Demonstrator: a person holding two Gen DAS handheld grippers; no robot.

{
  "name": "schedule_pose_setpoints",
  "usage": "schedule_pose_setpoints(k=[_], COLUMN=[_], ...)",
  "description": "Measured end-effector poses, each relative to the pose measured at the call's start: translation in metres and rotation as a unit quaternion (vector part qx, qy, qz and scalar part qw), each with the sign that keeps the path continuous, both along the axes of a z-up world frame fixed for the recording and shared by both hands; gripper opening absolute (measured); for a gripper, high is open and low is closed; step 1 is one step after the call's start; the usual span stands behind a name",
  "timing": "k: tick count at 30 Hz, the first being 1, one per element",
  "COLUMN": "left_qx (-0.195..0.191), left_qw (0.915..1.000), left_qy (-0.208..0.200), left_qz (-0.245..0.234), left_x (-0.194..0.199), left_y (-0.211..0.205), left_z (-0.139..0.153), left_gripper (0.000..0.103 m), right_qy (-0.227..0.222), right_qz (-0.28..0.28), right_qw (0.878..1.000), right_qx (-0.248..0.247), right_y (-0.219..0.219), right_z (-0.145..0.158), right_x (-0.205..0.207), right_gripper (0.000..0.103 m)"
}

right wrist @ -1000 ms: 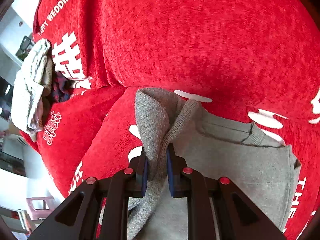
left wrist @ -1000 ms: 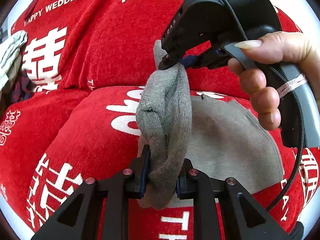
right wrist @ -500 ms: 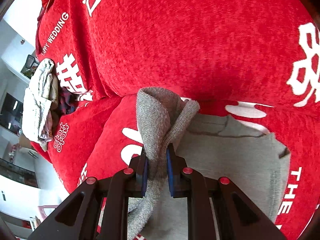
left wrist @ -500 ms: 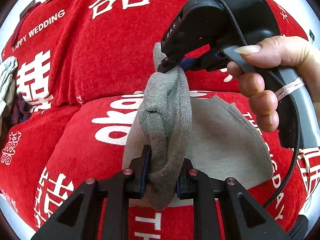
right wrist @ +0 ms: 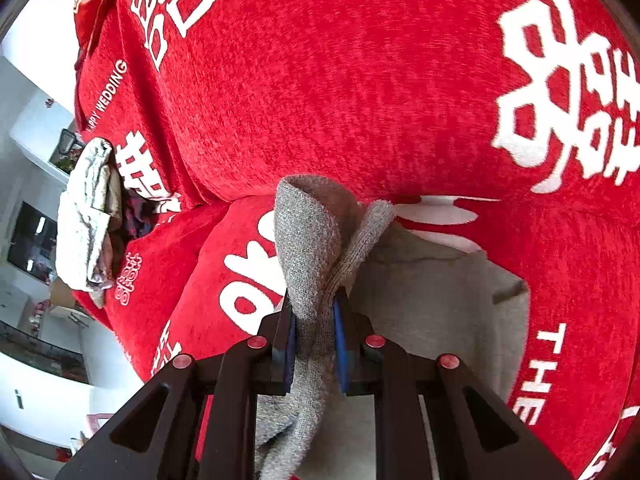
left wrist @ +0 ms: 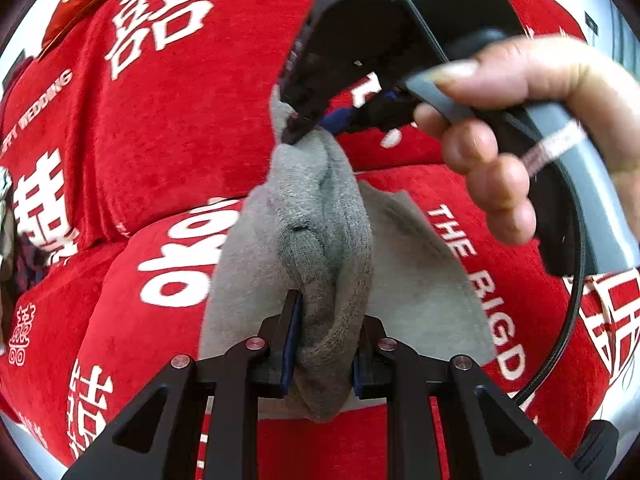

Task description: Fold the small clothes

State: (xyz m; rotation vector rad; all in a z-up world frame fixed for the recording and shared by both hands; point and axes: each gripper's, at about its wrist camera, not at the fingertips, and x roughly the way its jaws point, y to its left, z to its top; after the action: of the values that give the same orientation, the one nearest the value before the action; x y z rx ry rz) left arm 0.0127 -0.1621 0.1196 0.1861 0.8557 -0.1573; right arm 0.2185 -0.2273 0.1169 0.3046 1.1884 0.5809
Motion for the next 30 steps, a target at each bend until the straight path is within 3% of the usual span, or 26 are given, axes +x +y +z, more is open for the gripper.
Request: schedule_pose_setpoints(k=[11,24,30], left_qx=[0.018,0.063,0.082], left_qw=[0.9993,0.9961,0.9947], left_qy=[0.026,0.046,0.041], left_qz=[-0.019,-0.040,-0.046], left_x=[0.010,0.012,0.014], left_y=[-0.057,-0.085,-0.098], left_z=[-0.017,-0.051,-0.064], left_gripper=[0.022,0.022,0.022], right_qy=[0.003,0.031,0.043], right_qz=[0.002,-0.046,-0.075], right_qw=[1.000,0.996,0.994], right_qx=[0.008,0.067,0.063], right_y=[-0.053,-0.099,-0.118], right_z=[-0.020,-0.081,-0.102], right_x=[-0.005,-0.009,-0.007], right_gripper=[0.017,0.017,0.014])
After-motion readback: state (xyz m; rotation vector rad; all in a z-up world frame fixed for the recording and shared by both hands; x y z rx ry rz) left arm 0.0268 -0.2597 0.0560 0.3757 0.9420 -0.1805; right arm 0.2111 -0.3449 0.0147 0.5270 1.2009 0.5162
